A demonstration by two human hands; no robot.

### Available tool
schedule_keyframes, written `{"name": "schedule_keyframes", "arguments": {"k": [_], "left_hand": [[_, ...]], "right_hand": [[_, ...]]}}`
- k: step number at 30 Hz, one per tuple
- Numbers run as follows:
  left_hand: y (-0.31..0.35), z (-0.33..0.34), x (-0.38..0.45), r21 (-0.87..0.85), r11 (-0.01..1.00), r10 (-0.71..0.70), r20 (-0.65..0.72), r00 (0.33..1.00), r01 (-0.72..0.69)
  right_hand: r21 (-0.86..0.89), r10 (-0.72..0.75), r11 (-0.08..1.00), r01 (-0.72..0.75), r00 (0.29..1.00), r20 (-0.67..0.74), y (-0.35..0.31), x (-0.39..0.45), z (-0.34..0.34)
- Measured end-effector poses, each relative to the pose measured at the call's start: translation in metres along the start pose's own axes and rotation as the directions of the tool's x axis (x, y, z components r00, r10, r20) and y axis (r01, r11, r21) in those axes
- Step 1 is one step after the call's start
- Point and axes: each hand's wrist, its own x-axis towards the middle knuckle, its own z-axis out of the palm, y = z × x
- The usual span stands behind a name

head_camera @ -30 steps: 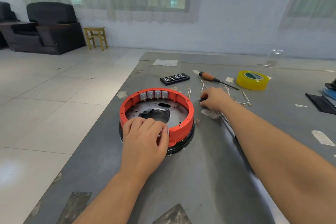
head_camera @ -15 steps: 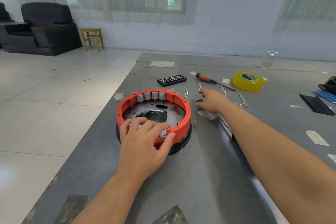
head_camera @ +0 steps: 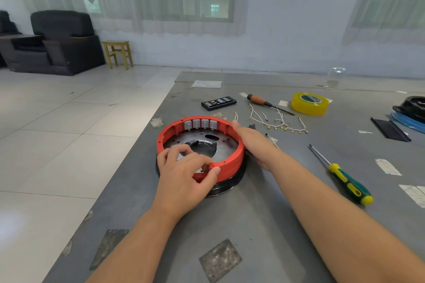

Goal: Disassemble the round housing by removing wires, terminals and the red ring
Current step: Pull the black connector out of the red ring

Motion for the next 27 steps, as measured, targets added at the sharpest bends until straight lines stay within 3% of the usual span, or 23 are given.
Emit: {"name": "schedule_keyframes", "arguments": {"k": [5, 11, 13, 18, 20, 23, 27], "left_hand": [[-0.016, -0.022, -0.004, -0.103, 0.995, 0.01, 0.114, 0.993, 0.002], [0.01, -0.036, -0.001, 0.171, 0.979, 0.069, 0.239, 0.969, -0.112], [0.026, -0.03, -0.001, 0.242, 0.956, 0.098, 0.27, 0.958, -0.166], [0.035, -0.019, -0.004, 0.408, 0.902, 0.019, 0.294, 0.956, -0.144], [0.03, -0.023, -0.003, 0.336, 0.931, 0.044, 0.279, 0.959, -0.14], [0.012, -0.04, 0.002, 0.115, 0.988, 0.07, 0.27, 0.96, -0.104], [-0.016, -0.062, 0.006, -0.091, 0.992, -0.05, 0.351, 0.935, 0.087]], "right_hand": [[0.138, 0.002, 0.99, -0.005, 1.0, 0.026, 0.007, -0.014, 0.006], [0.021, -0.06, 0.998, 0.067, 0.974, -0.219, 0.006, -0.028, 0.028], [-0.004, -0.06, 0.998, 0.061, 0.967, -0.247, 0.007, -0.033, 0.04], [-0.014, -0.044, 0.999, 0.041, 0.971, -0.236, 0.004, -0.04, 0.05], [-0.003, -0.054, 0.998, 0.055, 0.981, -0.187, 0.006, -0.043, 0.04], [-0.037, -0.192, 0.981, 0.19, 0.976, -0.101, 0.007, -0.045, 0.025], [-0.022, -0.302, 0.953, 0.302, 0.953, 0.007, 0.008, -0.046, 0.008]]}}
